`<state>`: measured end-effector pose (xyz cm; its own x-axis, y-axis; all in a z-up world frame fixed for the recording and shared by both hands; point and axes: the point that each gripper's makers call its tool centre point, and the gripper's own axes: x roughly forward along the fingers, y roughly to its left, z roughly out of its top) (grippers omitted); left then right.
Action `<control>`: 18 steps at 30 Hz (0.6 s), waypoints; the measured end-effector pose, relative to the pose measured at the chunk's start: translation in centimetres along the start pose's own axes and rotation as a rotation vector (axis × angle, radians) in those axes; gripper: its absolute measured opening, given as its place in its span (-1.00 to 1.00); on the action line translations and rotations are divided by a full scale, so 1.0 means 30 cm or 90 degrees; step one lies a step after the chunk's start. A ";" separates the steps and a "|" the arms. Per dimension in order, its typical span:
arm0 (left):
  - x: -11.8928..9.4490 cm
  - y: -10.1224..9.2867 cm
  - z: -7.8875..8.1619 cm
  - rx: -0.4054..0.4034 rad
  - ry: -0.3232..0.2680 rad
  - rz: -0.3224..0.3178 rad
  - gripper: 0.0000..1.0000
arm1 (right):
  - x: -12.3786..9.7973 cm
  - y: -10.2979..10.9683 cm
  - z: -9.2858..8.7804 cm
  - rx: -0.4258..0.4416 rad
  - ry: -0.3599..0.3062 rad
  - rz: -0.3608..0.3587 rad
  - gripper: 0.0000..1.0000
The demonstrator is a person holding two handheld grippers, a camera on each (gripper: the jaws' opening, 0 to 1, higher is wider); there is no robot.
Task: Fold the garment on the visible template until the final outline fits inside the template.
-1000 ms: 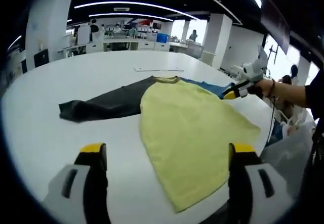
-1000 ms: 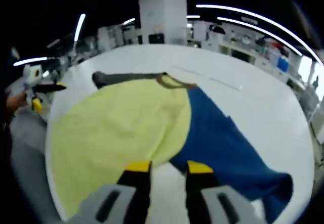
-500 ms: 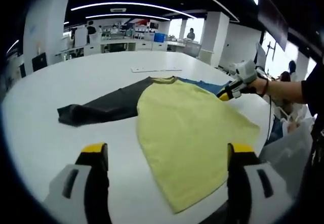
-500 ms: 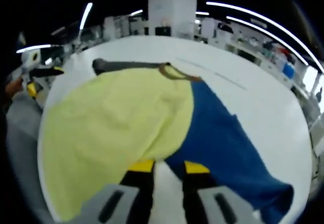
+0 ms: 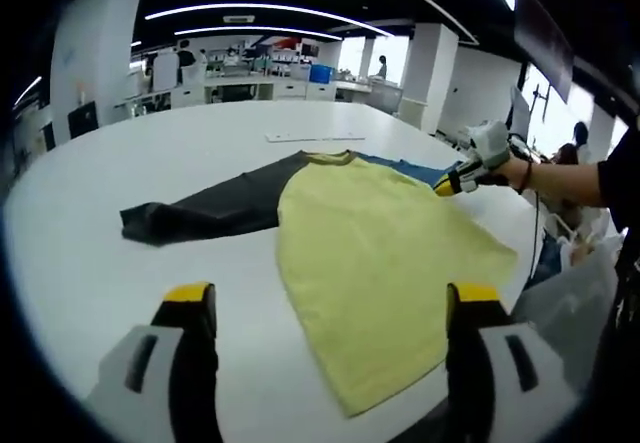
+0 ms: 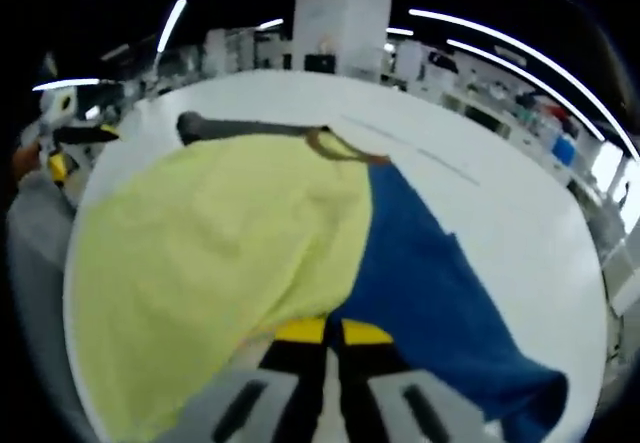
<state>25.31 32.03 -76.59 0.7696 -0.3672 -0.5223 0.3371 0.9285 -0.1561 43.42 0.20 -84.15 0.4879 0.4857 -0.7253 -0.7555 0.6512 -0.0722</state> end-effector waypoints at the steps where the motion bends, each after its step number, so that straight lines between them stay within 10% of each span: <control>1: -0.001 0.000 0.000 0.001 -0.001 0.000 0.86 | -0.003 -0.006 0.001 0.004 -0.002 -0.006 -1.00; 18: -0.010 -0.008 -0.001 0.006 -0.001 -0.006 0.86 | -0.069 -0.094 0.061 0.037 -0.035 -0.079 -1.00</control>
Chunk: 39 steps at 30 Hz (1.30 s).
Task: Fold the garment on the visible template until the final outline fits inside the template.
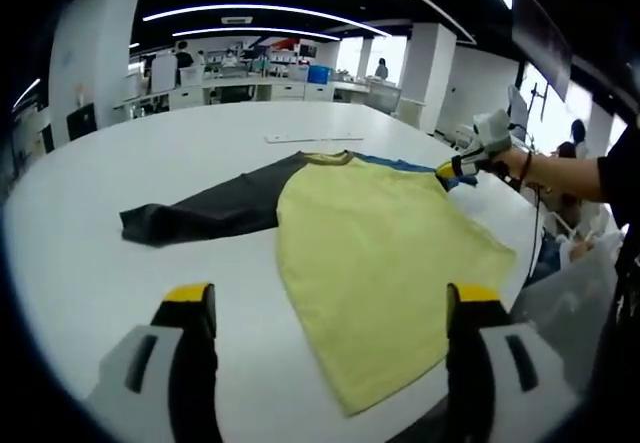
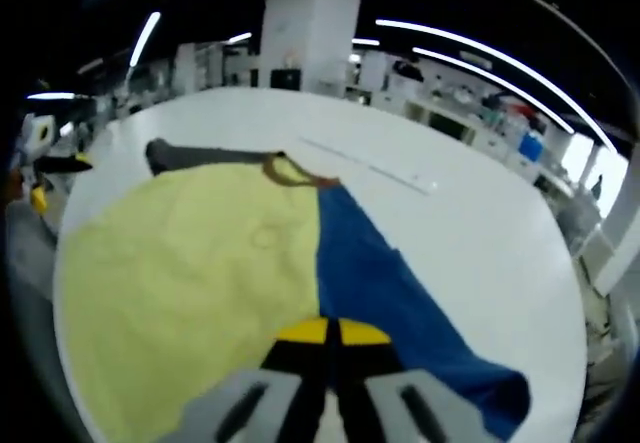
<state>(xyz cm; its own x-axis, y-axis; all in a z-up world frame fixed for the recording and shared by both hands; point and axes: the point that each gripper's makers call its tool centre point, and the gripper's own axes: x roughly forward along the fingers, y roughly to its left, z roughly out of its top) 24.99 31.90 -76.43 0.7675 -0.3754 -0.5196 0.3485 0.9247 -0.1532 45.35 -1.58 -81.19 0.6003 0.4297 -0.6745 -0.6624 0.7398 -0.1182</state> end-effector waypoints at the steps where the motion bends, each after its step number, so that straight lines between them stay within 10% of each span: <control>1: 0.000 0.001 0.000 0.000 0.000 0.000 0.87 | 0.001 0.000 0.000 0.002 0.000 -0.001 -1.00; 7: -0.005 0.007 -0.003 0.001 -0.001 0.001 0.87 | -0.005 -0.005 -0.007 0.028 -0.001 -0.006 -1.00; 23: 0.003 0.002 0.004 0.008 -0.002 0.000 0.97 | -0.159 -0.174 -0.046 0.159 -0.043 -0.084 -0.07; 39: 0.004 0.005 0.022 0.009 -0.011 0.005 0.98 | -0.253 -0.309 -0.178 0.207 -0.016 -0.141 0.04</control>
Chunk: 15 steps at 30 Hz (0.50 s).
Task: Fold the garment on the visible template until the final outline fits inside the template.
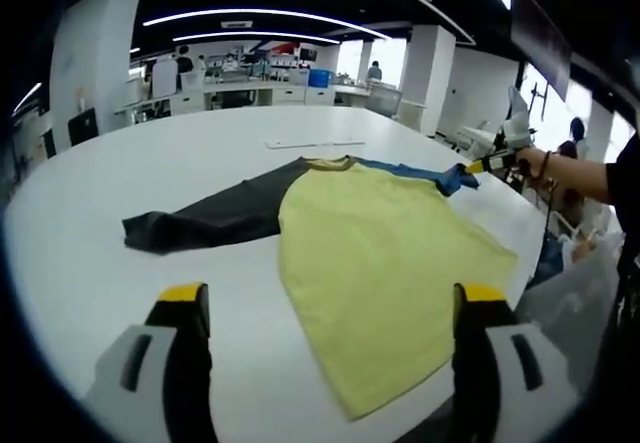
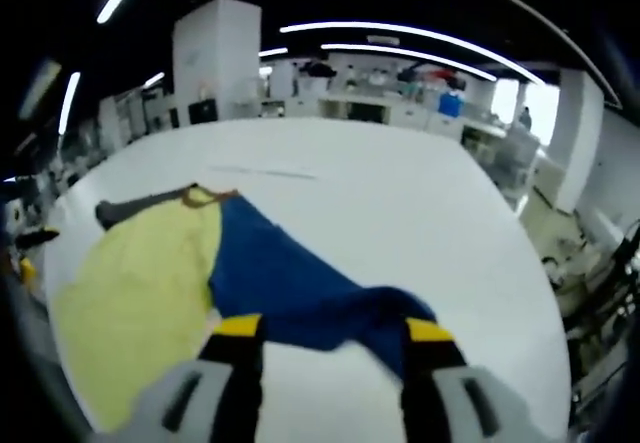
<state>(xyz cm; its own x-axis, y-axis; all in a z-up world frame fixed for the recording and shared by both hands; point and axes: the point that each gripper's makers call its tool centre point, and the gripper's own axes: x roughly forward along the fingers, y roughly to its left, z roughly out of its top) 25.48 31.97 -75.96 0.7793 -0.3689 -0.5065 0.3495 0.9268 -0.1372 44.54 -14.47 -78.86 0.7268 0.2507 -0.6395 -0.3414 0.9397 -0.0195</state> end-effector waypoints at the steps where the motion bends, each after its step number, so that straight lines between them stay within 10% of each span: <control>1: 0.001 0.001 -0.001 0.000 0.000 0.000 0.98 | -0.001 -0.002 -0.003 0.001 0.001 -0.001 0.03; 15: 0.004 -0.005 -0.006 0.010 0.013 0.001 0.98 | 0.006 -0.111 -0.138 0.046 0.036 -0.051 -0.32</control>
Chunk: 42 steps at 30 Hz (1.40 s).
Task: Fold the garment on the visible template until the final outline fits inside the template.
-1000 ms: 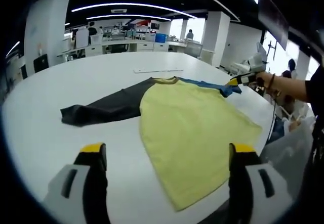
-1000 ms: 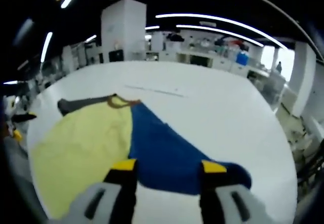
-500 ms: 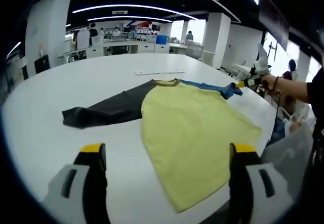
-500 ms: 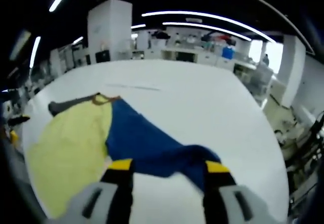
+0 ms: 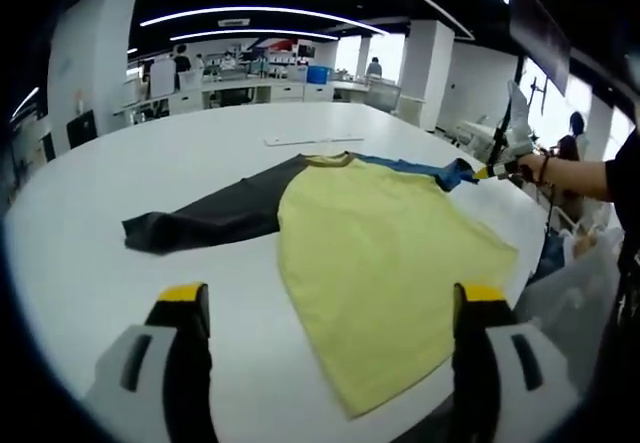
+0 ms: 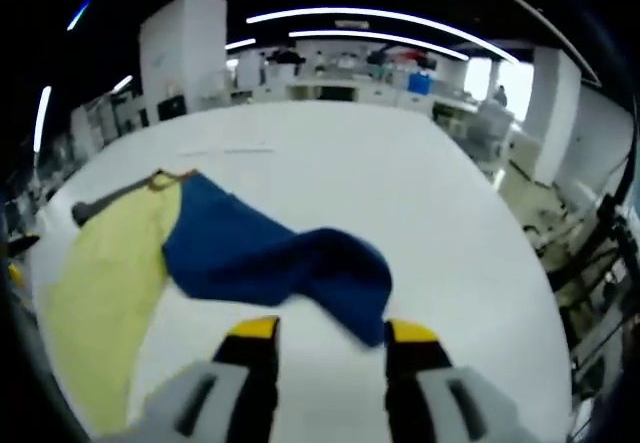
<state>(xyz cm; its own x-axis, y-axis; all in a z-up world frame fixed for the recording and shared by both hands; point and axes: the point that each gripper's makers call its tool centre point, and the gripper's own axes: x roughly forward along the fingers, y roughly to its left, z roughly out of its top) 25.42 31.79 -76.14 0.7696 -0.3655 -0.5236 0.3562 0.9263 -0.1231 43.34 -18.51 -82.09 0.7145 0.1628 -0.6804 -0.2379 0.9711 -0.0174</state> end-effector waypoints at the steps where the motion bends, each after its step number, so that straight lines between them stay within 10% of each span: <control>1: 0.001 0.000 0.001 0.000 0.001 0.000 0.98 | 0.005 0.001 -0.001 0.004 -0.006 0.003 -0.36; 16: -0.002 0.003 -0.004 0.008 0.016 0.003 0.98 | 0.053 -0.064 -0.046 0.012 0.007 -0.027 -0.66; 20: -0.003 0.006 -0.002 0.008 0.015 0.004 0.98 | 0.051 -0.067 -0.047 0.016 -0.004 -0.024 -1.00; 42: 0.007 -0.016 0.008 0.014 0.008 -0.012 0.97 | -0.151 -0.165 0.072 -0.004 -0.034 -0.074 -1.00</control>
<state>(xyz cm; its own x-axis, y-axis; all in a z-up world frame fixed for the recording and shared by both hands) 25.56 31.25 -75.99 0.7558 -0.3811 -0.5325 0.3821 0.9171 -0.1140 42.71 -23.67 -77.35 0.7714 0.0584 -0.6337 -0.1558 0.9828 -0.0992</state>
